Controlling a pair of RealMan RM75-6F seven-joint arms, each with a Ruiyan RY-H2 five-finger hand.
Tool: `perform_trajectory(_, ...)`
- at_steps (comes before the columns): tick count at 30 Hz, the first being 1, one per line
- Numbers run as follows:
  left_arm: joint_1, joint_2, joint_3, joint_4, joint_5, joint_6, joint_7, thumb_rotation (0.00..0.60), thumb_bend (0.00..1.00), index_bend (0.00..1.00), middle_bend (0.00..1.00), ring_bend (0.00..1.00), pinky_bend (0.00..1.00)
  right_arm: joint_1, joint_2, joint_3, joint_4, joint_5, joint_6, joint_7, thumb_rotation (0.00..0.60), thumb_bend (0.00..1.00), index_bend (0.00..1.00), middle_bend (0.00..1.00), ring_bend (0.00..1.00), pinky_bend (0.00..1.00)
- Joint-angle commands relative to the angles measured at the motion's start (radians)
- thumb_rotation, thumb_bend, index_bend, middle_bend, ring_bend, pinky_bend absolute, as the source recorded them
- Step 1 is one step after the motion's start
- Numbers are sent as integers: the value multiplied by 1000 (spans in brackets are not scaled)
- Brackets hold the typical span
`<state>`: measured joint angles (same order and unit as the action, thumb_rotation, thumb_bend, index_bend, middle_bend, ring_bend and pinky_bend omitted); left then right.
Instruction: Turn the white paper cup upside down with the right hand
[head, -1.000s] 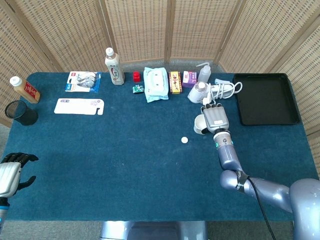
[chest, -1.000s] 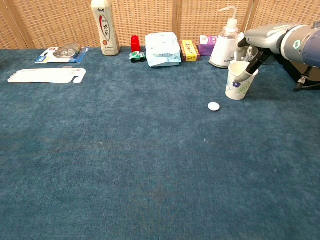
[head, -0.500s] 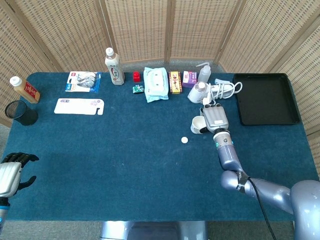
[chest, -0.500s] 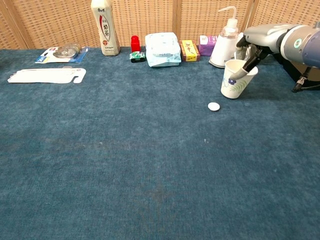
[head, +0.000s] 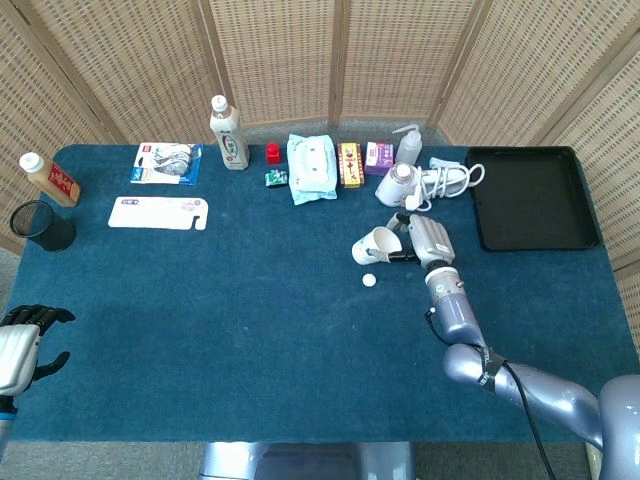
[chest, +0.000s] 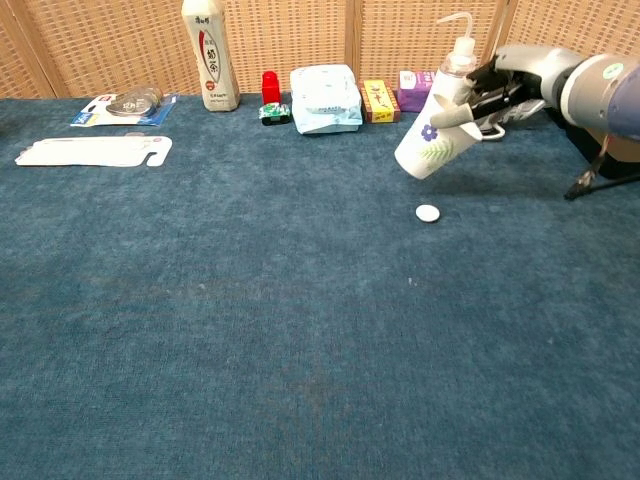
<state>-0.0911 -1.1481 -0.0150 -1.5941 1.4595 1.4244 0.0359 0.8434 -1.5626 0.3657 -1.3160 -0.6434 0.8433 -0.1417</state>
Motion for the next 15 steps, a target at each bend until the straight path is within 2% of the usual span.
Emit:
perform_trajectory(1,-1,0,0,-2,1,0,0,600,205,367,403,273,200,-30,-32,10,32,-17,-32,64,388,216,422,358,352,230)
perform_trajectory(6,-1,2,-2,-5,3,3,3,600,205,367,403,273,200,-48,-65,-15,91,-79,-41,110,388,215,399,337,334,217)
perform_trajectory(15,-4,4,-4,-9,8,4,7,600,204,367,403,273,200,-77,-26,-58,93,-154,-17,78,384,217,127,229,248,179)
